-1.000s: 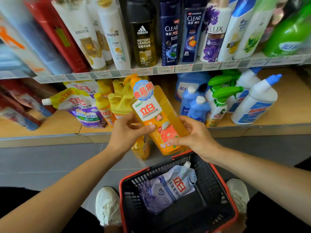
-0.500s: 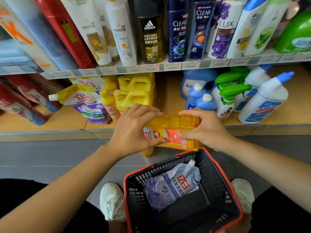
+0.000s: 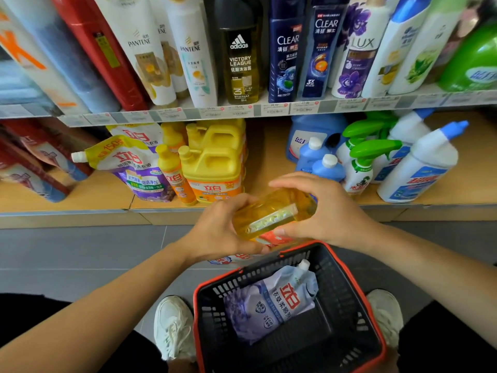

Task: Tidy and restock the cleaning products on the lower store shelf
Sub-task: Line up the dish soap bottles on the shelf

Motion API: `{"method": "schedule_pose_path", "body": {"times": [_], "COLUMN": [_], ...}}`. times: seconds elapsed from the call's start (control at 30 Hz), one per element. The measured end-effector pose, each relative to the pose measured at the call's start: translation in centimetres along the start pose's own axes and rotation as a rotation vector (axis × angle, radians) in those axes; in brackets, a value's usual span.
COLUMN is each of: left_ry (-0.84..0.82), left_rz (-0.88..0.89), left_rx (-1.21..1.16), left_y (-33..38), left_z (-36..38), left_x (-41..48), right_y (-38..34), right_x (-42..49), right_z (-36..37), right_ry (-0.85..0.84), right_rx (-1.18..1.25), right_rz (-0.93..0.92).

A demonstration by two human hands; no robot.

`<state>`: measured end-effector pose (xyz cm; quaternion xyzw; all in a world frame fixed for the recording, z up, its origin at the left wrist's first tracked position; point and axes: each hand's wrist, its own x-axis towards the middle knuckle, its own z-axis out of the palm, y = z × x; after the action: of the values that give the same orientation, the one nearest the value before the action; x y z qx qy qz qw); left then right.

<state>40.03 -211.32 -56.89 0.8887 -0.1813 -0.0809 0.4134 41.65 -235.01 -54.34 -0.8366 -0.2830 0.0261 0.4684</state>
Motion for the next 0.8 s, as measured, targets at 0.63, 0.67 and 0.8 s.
{"method": "schedule_pose_path", "body": {"times": [0.63, 0.67, 0.8], "left_ry": [0.201, 0.193, 0.175], "left_rz": [-0.076, -0.064, -0.042], "left_rx": [-0.120, -0.105, -0.108], "left_y": [-1.8, -1.7, -1.2], "left_z": [0.7, 0.7, 1.0], "left_x": [-0.3, -0.4, -0.6], "right_y": [0.9, 0.9, 0.8], "right_x": [-0.3, -0.3, -0.1], "right_z": [-0.1, -0.2, 0.1], "right_ry": [0.165, 0.154, 0.139], "right_rx": [0.101, 0.113, 0.146], "right_rz": [-0.057, -0.024, 0.053]}}
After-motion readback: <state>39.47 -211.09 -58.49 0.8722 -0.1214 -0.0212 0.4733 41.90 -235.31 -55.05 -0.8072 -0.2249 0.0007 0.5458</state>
